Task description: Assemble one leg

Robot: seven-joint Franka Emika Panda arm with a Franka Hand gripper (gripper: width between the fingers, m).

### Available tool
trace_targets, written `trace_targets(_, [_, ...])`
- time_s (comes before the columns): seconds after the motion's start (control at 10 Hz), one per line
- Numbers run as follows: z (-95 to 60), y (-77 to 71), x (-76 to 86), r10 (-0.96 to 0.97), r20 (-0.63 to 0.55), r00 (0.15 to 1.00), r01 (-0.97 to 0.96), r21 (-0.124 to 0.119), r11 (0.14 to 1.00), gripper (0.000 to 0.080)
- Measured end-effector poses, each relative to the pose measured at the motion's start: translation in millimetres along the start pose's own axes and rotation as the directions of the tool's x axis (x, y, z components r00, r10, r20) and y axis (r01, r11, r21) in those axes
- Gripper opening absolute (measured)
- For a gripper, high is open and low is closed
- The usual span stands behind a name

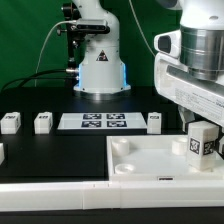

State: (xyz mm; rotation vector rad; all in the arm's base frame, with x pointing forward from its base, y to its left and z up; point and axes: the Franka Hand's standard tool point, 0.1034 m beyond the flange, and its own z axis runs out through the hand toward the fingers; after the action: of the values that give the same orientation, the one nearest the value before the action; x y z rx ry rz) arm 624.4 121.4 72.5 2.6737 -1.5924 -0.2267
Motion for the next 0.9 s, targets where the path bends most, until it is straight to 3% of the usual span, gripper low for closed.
trace_targets(0.1, [0.1,-0.2,-0.6,-0.033,0.001,0.999,0.033,0.0,0.999,0.0611])
trace_targets(0.2, [0.2,-0.4,-1.2,-0.039,0.001,0.999,0.039,0.0,0.999,0.0639])
trace_targets(0.5, [0.4,0.0,-0.8,-0.351,-0.001,0.936,0.351,-0.002,0.936,0.0648])
trace_targets(0.7, [1.1,1.4,-0.5,-0.606,0.005,0.796,0.606,-0.008,0.796,0.0649])
trace_targets(0.9, [1.1,1.8,0.9,-0.807,0.006,0.59,0.807,-0.006,0.59,0.0649])
